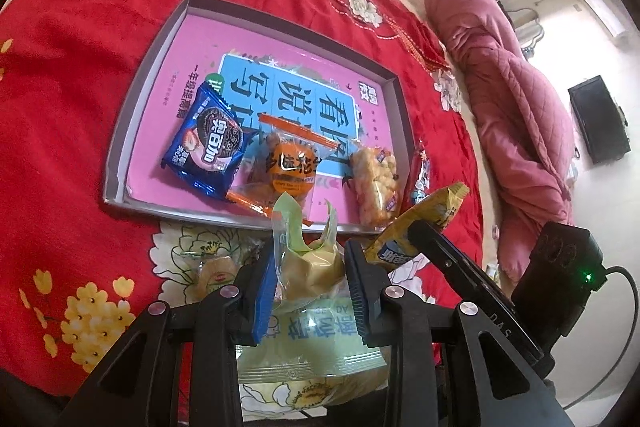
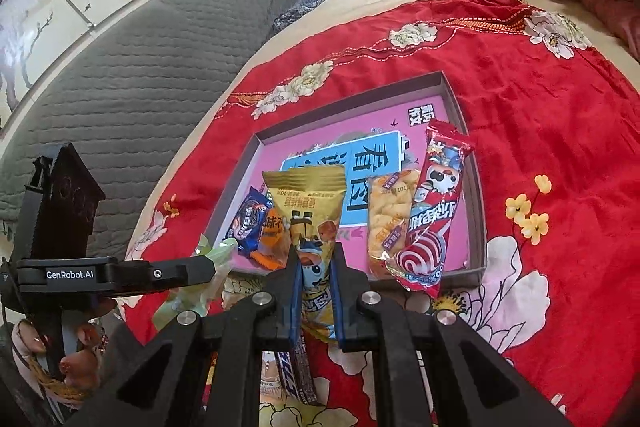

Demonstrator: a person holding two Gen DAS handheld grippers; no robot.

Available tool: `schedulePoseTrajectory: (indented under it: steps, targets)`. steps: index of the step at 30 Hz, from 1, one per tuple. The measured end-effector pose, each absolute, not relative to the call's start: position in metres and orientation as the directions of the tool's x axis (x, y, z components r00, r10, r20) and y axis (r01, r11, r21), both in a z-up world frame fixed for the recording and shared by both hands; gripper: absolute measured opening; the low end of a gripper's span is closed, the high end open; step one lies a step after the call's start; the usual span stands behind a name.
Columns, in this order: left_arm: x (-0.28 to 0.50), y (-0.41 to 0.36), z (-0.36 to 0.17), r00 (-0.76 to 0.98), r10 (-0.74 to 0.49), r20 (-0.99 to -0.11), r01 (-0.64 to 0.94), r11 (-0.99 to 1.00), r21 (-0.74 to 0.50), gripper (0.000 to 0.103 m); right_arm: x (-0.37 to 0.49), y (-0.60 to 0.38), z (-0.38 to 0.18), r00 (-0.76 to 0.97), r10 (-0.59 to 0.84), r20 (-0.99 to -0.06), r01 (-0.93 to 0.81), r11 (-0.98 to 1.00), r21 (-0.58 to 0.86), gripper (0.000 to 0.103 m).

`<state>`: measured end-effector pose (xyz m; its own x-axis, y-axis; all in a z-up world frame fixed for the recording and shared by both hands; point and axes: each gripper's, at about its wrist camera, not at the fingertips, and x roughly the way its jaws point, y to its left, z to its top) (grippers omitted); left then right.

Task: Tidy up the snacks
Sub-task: 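Lift both bags and carry them over the box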

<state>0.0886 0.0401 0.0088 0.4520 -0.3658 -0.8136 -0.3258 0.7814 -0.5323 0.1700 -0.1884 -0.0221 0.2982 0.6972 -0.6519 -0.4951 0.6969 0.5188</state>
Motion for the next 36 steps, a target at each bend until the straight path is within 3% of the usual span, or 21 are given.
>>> schedulePoseTrajectory:
  steps: [36]
  targets:
    - [0.092, 0.055, 0.022, 0.521, -0.304, -0.797, -0.332, 0.789, -0.518, 0.034, 0.183, -0.188, -0.012, 0.346, 0.731, -0.589, -0.485, 0.676, 0.554, 0.012]
